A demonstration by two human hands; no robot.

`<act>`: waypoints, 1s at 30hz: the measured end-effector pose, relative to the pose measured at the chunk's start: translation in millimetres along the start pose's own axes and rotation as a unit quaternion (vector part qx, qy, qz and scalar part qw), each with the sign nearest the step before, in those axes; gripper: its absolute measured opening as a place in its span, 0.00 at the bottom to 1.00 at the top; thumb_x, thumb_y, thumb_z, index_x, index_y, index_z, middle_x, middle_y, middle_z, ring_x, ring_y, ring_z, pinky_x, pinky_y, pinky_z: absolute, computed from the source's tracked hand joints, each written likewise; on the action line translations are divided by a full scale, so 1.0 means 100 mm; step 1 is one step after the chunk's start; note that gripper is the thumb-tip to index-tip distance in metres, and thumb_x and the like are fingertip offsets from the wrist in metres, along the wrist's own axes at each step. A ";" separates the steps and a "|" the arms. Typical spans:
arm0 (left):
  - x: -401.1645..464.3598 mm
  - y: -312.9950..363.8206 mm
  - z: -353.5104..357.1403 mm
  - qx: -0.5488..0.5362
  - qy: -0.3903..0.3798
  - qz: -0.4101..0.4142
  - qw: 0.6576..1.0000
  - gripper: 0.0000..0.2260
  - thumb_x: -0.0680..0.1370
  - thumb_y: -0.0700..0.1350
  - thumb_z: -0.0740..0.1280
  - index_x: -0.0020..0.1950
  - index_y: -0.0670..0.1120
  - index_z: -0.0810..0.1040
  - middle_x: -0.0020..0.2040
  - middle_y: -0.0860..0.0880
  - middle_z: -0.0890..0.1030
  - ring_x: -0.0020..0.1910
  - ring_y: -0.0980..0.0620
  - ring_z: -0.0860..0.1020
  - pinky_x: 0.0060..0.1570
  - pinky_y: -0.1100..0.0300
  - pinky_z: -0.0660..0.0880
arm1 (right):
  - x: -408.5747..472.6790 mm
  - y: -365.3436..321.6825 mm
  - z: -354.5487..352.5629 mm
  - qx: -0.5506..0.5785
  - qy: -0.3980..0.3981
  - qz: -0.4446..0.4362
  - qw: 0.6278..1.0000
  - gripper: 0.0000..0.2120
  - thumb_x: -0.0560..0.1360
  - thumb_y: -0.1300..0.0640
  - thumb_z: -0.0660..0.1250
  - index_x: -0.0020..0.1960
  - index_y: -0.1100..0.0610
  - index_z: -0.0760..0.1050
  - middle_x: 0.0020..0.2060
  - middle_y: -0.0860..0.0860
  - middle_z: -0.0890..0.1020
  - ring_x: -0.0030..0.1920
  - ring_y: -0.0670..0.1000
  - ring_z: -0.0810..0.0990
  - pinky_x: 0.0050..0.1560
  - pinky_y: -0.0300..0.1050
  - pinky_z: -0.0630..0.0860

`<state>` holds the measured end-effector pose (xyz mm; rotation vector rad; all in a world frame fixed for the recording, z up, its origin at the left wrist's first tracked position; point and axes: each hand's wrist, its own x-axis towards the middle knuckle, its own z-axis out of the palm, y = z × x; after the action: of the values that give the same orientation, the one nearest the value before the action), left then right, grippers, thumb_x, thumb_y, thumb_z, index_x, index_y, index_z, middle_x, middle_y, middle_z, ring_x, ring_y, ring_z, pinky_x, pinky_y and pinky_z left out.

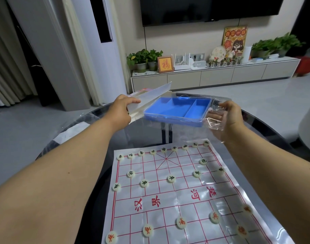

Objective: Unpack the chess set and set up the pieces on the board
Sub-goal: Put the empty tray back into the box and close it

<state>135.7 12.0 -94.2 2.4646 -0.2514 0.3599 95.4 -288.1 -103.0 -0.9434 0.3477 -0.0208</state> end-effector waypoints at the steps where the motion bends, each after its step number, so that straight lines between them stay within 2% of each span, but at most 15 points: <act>1: -0.01 0.02 0.00 0.000 0.000 -0.002 1.000 0.31 0.69 0.23 0.62 0.64 0.50 0.76 0.54 0.52 0.67 0.40 0.55 0.71 0.38 0.69 0.70 | 0.02 -0.01 0.01 0.005 -0.001 -0.015 1.000 0.11 0.74 0.55 0.57 0.49 0.61 0.71 0.33 0.54 0.77 0.28 0.51 0.77 0.29 0.39 0.77; 4: -0.02 0.06 0.01 0.003 -0.006 0.002 1.000 0.31 0.69 0.23 0.63 0.64 0.51 0.76 0.55 0.52 0.67 0.45 0.50 0.72 0.41 0.62 0.73 | 0.03 0.01 0.07 0.023 -0.002 -0.033 0.999 0.11 0.74 0.57 0.56 0.53 0.60 0.69 0.37 0.56 0.77 0.32 0.54 0.77 0.32 0.42 0.78; 7: -0.04 0.11 0.03 -0.004 -0.019 0.016 1.000 0.30 0.69 0.24 0.64 0.65 0.49 0.76 0.56 0.51 0.68 0.45 0.49 0.72 0.50 0.52 0.77 | 0.04 0.07 0.15 0.039 0.013 -0.038 0.998 0.10 0.73 0.58 0.56 0.53 0.60 0.68 0.39 0.58 0.77 0.34 0.56 0.78 0.38 0.46 0.78; 12: -0.08 0.13 0.02 0.021 -0.033 0.025 0.999 0.30 0.69 0.24 0.63 0.67 0.47 0.75 0.57 0.47 0.69 0.48 0.48 0.72 0.56 0.50 0.75 | 0.06 0.18 0.26 0.026 0.057 -0.036 0.997 0.09 0.71 0.57 0.60 0.47 0.60 0.72 0.36 0.56 0.78 0.32 0.54 0.78 0.35 0.42 0.76; 15: -0.09 0.13 0.00 0.035 -0.037 0.028 0.998 0.30 0.69 0.24 0.64 0.68 0.47 0.75 0.56 0.50 0.68 0.50 0.51 0.71 0.57 0.53 0.74 | 0.05 0.25 0.31 0.017 0.063 -0.030 0.997 0.11 0.69 0.55 0.62 0.46 0.62 0.73 0.41 0.60 0.80 0.39 0.58 0.81 0.45 0.50 0.80; 16: -0.10 0.13 0.00 0.037 -0.038 0.028 0.998 0.30 0.69 0.25 0.64 0.68 0.47 0.74 0.57 0.50 0.69 0.50 0.50 0.72 0.57 0.53 0.74 | 0.04 0.26 0.34 0.013 0.065 -0.030 0.997 0.10 0.70 0.55 0.63 0.45 0.62 0.73 0.41 0.61 0.79 0.38 0.58 0.81 0.45 0.50 0.80; 18: -0.11 0.16 0.01 0.030 -0.036 0.030 0.998 0.30 0.70 0.25 0.64 0.68 0.48 0.74 0.61 0.48 0.70 0.51 0.48 0.73 0.55 0.54 0.74 | 0.01 0.31 0.40 -0.004 0.063 -0.028 0.998 0.07 0.74 0.56 0.62 0.43 0.61 0.71 0.35 0.58 0.79 0.30 0.54 0.80 0.33 0.42 0.79; 20: -0.13 0.21 0.02 0.012 -0.028 0.035 0.999 0.28 0.71 0.25 0.63 0.67 0.46 0.75 0.66 0.46 0.70 0.51 0.49 0.73 0.48 0.67 0.73 | -0.04 0.37 0.47 -0.009 0.035 -0.019 0.999 0.07 0.77 0.56 0.61 0.43 0.60 0.70 0.29 0.56 0.76 0.22 0.50 0.76 0.21 0.35 0.70; 21: -0.14 0.22 0.03 -0.003 -0.020 0.031 0.999 0.26 0.72 0.26 0.62 0.67 0.46 0.76 0.66 0.46 0.70 0.52 0.50 0.73 0.43 0.74 0.70 | -0.05 0.41 0.51 -0.011 0.016 -0.008 1.000 0.08 0.77 0.55 0.61 0.44 0.59 0.70 0.29 0.56 0.76 0.23 0.50 0.76 0.19 0.35 0.68; 22: -0.16 0.23 0.04 -0.026 -0.009 0.022 0.999 0.24 0.74 0.26 0.61 0.66 0.45 0.77 0.65 0.46 0.70 0.51 0.50 0.73 0.39 0.76 0.70 | -0.05 0.45 0.56 -0.023 -0.002 0.004 1.000 0.10 0.78 0.52 0.62 0.45 0.60 0.70 0.32 0.56 0.77 0.27 0.51 0.78 0.21 0.36 0.70; 24: -0.18 0.23 0.05 -0.091 0.016 -0.001 0.996 0.19 0.77 0.29 0.60 0.64 0.44 0.78 0.60 0.47 0.72 0.46 0.52 0.73 0.33 0.75 0.72 | -0.05 0.52 0.63 -0.064 -0.047 0.041 0.996 0.20 0.78 0.44 0.61 0.52 0.62 0.69 0.43 0.59 0.78 0.44 0.56 0.81 0.38 0.45 0.79; 26: -0.21 0.20 0.04 -0.144 0.042 -0.019 0.989 0.15 0.80 0.32 0.60 0.61 0.43 0.80 0.55 0.47 0.73 0.42 0.52 0.74 0.31 0.74 0.73 | -0.02 0.58 0.66 -0.107 -0.099 0.081 0.986 0.27 0.78 0.40 0.57 0.60 0.64 0.67 0.54 0.62 0.76 0.57 0.60 0.77 0.52 0.53 0.77; 28: -0.25 0.16 0.01 -0.178 0.067 -0.027 0.981 0.13 0.80 0.32 0.61 0.58 0.42 0.81 0.51 0.48 0.73 0.40 0.52 0.75 0.33 0.73 0.73 | 0.00 0.65 0.65 -0.175 -0.129 0.095 0.971 0.30 0.79 0.40 0.55 0.69 0.64 0.64 0.61 0.64 0.74 0.59 0.61 0.76 0.56 0.54 0.76; 30: -0.27 0.09 -0.03 -0.179 0.082 -0.014 0.980 0.12 0.79 0.32 0.62 0.55 0.43 0.82 0.47 0.51 0.75 0.44 0.55 0.75 0.42 0.70 0.73 | 0.03 0.70 0.64 -0.239 -0.125 0.082 0.959 0.29 0.78 0.43 0.59 0.69 0.63 0.64 0.63 0.67 0.72 0.60 0.64 0.76 0.56 0.53 0.77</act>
<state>106.7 9.0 -95.2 2.0698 -0.1930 0.4601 108.2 -197.2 -125.2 -1.3770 0.1961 0.3467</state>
